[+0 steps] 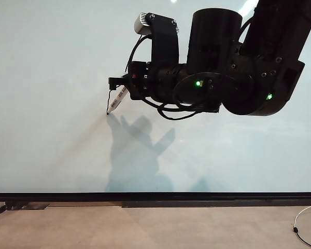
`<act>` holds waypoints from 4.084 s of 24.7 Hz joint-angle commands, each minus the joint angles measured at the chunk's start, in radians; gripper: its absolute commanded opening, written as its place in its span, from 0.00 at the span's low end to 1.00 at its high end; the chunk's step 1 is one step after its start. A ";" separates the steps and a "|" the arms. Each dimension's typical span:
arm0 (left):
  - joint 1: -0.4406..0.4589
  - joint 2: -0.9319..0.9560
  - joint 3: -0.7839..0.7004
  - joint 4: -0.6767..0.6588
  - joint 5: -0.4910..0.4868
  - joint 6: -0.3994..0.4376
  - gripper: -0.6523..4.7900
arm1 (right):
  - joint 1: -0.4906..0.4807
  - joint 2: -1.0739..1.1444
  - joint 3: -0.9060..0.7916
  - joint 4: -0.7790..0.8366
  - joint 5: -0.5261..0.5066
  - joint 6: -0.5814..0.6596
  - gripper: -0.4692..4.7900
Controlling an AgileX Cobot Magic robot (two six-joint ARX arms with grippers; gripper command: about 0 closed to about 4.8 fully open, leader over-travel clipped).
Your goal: Pick up the pen on the shelf to the right of the whiteboard and draw a triangle.
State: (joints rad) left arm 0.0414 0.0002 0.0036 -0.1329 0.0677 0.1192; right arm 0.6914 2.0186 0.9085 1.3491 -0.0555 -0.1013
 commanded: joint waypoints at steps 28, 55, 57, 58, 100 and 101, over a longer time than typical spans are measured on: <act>0.000 0.000 0.003 0.006 0.003 0.001 0.11 | -0.068 -0.087 -0.136 0.062 0.065 -0.087 0.08; 0.000 0.000 0.003 0.006 0.003 0.001 0.11 | -0.141 -0.193 -0.282 0.064 0.088 -0.146 0.08; 0.000 0.000 0.003 0.006 0.003 0.001 0.11 | -0.145 -0.194 -0.282 0.064 0.091 -0.148 0.08; 0.000 0.000 0.003 0.006 0.003 0.001 0.11 | -0.149 -0.195 -0.284 0.064 0.090 -0.151 0.08; 0.000 0.000 0.003 0.006 0.003 0.001 0.11 | -0.306 -0.367 -0.470 0.065 0.105 -0.222 0.08; 0.000 0.000 0.003 0.006 0.003 0.001 0.11 | -0.313 -0.367 -0.470 0.065 0.105 -0.221 0.08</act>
State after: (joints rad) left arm 0.0414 0.0002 0.0036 -0.1326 0.0677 0.1192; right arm 0.3870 1.6569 0.4362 1.3964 0.0402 -0.3229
